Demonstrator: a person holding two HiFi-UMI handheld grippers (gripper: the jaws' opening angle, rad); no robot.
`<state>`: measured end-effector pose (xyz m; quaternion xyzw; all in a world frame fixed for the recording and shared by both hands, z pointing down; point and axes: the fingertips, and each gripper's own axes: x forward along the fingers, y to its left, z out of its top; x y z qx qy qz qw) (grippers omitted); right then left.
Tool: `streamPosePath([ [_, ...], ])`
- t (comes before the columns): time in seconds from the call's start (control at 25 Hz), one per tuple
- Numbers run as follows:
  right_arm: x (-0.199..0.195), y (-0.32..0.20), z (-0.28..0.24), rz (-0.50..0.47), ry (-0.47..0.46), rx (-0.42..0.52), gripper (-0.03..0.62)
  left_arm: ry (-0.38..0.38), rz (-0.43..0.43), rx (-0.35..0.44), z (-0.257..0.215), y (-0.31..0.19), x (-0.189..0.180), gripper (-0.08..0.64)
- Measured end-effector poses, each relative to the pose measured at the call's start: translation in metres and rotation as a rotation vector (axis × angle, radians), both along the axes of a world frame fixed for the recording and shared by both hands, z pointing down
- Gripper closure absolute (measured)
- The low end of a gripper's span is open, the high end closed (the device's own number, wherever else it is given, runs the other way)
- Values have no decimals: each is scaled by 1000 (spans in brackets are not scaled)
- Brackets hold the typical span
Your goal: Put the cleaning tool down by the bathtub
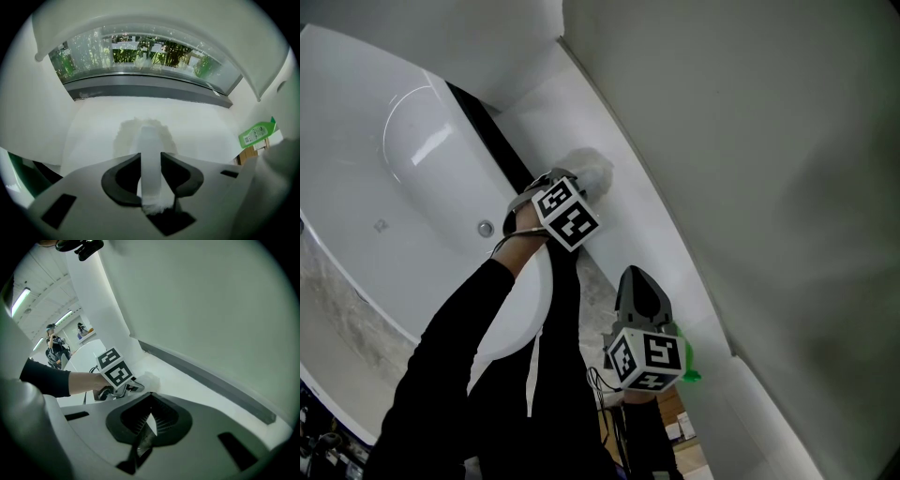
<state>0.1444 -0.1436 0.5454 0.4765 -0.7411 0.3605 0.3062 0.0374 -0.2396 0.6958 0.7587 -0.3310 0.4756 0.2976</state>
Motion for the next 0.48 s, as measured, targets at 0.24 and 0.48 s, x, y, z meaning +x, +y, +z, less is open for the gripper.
streamPosePath([
  [0.24, 3, -3, -5, -7, 6, 7, 592, 3, -23, 52, -20, -5, -2, 408],
  [0.48, 4, 1, -9, -26, -11, 37, 592, 145, -100, 139, -93, 12, -2, 410],
])
